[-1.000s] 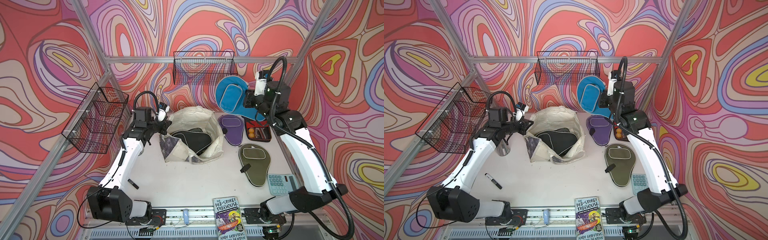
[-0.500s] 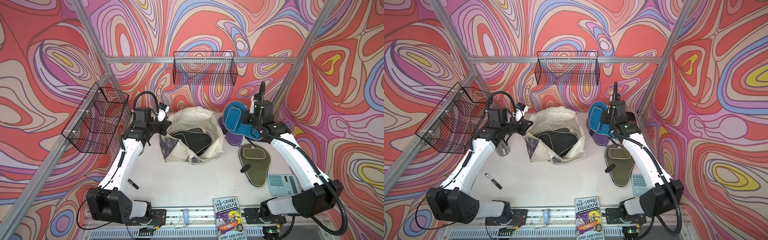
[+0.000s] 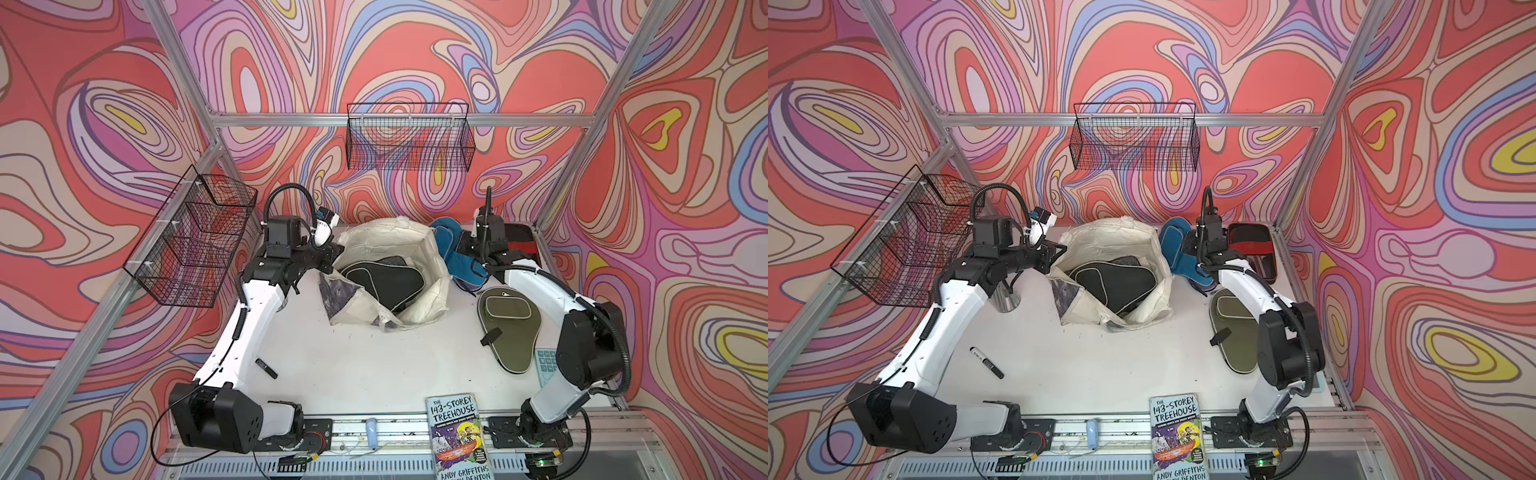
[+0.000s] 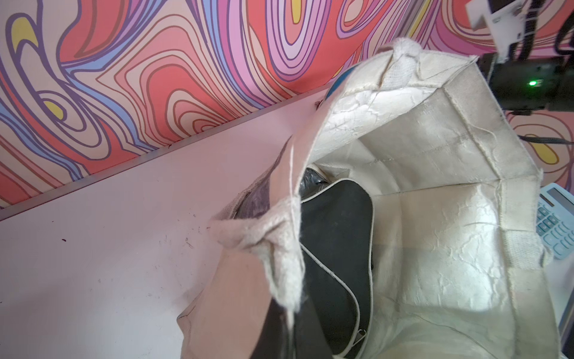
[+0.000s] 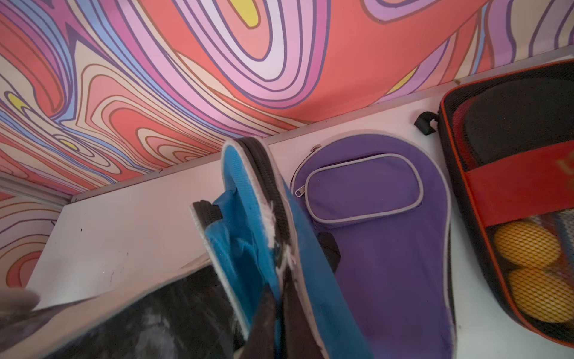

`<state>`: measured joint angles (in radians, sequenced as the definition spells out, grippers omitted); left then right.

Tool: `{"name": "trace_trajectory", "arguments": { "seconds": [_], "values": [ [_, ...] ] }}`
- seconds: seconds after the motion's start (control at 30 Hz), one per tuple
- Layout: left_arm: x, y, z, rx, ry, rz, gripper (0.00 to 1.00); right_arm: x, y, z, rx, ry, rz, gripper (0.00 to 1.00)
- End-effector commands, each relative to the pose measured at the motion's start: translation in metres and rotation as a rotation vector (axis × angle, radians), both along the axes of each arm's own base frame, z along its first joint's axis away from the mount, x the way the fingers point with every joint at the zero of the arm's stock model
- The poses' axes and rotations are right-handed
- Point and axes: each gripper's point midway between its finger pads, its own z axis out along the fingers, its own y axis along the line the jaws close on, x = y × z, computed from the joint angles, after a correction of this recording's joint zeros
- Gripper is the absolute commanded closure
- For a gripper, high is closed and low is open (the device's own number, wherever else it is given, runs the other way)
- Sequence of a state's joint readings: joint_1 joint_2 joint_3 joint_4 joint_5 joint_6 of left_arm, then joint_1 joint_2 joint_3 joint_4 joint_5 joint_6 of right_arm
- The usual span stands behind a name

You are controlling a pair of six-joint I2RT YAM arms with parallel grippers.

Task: Remove the ping pong set from the canvas bag
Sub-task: Adjust the canvas bag at the center of the board.

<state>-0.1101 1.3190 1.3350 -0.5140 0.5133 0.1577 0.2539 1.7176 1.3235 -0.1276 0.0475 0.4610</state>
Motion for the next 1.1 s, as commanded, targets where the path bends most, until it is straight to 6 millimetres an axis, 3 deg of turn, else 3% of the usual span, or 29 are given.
{"name": "trace_trajectory", "arguments": {
  "seconds": [0.0,0.33,0.7,0.9,1.07],
  "values": [
    [-0.022,-0.003,0.017,-0.006,-0.035,-0.053,1.0,0.029,0.007,0.065,0.13,-0.223,-0.021,1.0],
    [-0.026,-0.006,0.016,-0.014,-0.017,-0.069,1.0,0.074,0.046,0.027,0.301,-0.181,0.075,1.0],
    [-0.022,-0.01,0.015,-0.024,0.0,-0.091,1.0,0.1,0.071,-0.022,0.379,-0.109,0.108,1.0],
    [-0.023,-0.009,0.012,-0.008,0.009,-0.09,1.0,0.088,0.103,-0.055,0.375,-0.019,0.226,1.0],
    [-0.021,-0.007,0.008,0.002,0.021,-0.08,1.0,0.058,0.121,-0.082,0.344,0.077,0.311,1.0]
  ]
}}
